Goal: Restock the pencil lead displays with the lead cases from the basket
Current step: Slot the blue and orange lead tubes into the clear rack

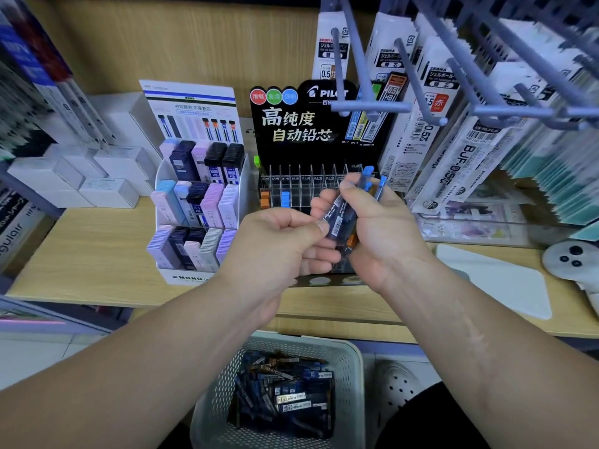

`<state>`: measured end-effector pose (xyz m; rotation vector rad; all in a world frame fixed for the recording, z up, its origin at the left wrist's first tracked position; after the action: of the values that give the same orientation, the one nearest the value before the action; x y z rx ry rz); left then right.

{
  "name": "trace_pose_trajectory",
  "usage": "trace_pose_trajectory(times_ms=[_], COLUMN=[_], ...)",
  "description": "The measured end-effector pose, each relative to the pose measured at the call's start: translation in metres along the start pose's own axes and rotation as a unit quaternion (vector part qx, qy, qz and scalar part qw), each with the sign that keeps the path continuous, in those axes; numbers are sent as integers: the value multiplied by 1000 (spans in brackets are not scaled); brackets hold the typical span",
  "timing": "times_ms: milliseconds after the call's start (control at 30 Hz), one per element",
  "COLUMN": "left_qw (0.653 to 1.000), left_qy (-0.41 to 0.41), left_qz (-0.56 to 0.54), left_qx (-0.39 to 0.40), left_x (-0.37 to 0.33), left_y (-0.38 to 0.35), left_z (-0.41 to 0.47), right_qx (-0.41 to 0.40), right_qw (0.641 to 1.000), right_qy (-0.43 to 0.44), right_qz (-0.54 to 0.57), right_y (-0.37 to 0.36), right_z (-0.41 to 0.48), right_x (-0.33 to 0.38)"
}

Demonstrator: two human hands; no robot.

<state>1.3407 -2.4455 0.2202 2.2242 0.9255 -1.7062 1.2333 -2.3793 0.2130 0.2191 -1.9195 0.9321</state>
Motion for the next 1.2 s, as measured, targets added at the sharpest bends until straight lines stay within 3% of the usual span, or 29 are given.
trace_pose_trajectory(times_ms=[333, 600, 800, 1000, 1200], left_qw=[1000, 996, 960, 904, 866], left_qy=[3, -26, -166, -130, -122], left_qz=[-12, -15, 165, 405, 484], left_qx=[-23, -84, -157, -33, 8], left_x=[-2, -5, -33, -42, -31], left_y=[7, 16, 48, 69, 69], left_z=[-4, -2, -1, -12, -13], right_qx=[-5, -22, -26, -27, -22], right_qw=[999, 999, 999, 998, 997], right_qy=[-19, -31, -36, -41, -49], right_qz=[-34, -25, -27, -45, -50], right_y=[5, 6, 9, 12, 8], right_z=[0, -2, 0, -1, -2], right_x=[0, 1, 4, 4, 0])
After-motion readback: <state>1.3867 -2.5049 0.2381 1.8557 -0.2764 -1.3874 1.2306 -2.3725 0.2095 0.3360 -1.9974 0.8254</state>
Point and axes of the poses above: each hand's wrist, its own z-axis towards the middle knuckle, its own y-axis out of the back of the hand, x = y × z, the point moved 2 cm from there along z, towards the middle knuckle, and after that the axes turned 9 degrees about x, right-handed, at the moved point
